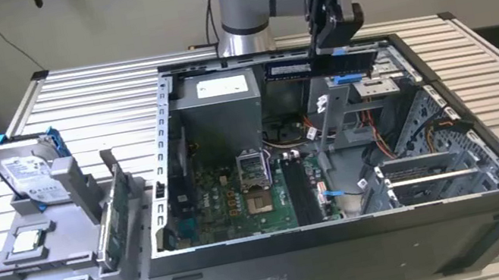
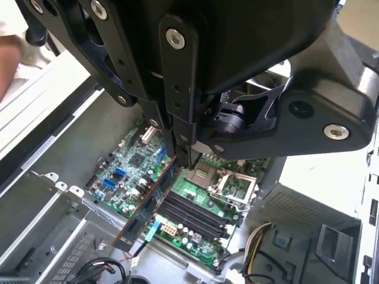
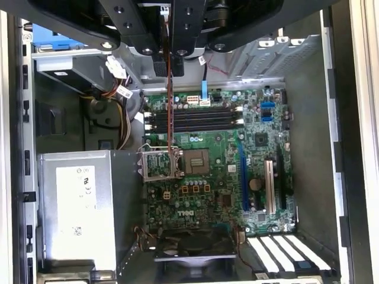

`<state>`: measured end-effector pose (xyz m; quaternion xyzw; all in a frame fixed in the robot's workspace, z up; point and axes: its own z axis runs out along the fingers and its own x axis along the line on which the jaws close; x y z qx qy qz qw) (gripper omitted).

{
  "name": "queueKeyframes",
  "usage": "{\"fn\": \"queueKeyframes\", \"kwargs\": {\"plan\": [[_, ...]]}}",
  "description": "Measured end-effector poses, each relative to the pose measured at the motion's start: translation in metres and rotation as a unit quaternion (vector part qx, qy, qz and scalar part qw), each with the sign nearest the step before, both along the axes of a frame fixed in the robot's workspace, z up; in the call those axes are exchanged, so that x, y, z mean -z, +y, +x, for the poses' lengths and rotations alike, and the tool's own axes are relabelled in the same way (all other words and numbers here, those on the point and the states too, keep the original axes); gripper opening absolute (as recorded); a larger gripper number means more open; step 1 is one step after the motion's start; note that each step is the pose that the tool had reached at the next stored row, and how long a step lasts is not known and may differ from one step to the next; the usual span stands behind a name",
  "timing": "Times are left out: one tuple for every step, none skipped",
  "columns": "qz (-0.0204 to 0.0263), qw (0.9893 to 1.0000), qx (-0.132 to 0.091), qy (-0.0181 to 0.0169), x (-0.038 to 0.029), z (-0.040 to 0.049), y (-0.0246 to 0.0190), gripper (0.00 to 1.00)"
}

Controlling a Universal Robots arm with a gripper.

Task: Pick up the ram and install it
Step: 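Insert the ram into the slot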

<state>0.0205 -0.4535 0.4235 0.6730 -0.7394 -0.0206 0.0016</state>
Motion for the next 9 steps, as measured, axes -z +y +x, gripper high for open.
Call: {"fn": "queueKeyframes", "kwargs": {"plan": [[0.0001,1.0,0.005,0.0,0.0001,0.0,0.0,0.14],[0.0001,1.0,0.009,0.0,0.0001,0.0,0.0,0.14],[0.0001,0.9999,0.015,0.0,0.0001,0.0,0.0,0.14],[0.0,0.9998,0.022,0.0,0.0,0.0,0.0,0.14],[0.0001,0.9996,0.029,0.0,0.0001,0.0,0.0,0.14],[0.0,0.9993,0.036,0.0,0.0,0.0,0.0,0.14],[0.0,0.999,0.044,0.0,0.0001,0.0,0.0,0.14],[0.0,0.9987,0.051,0.0,0.0,0.0,0.0,0.14],[0.0,0.9983,0.059,0.0,0.0,0.0,0.0,0.14]]}}
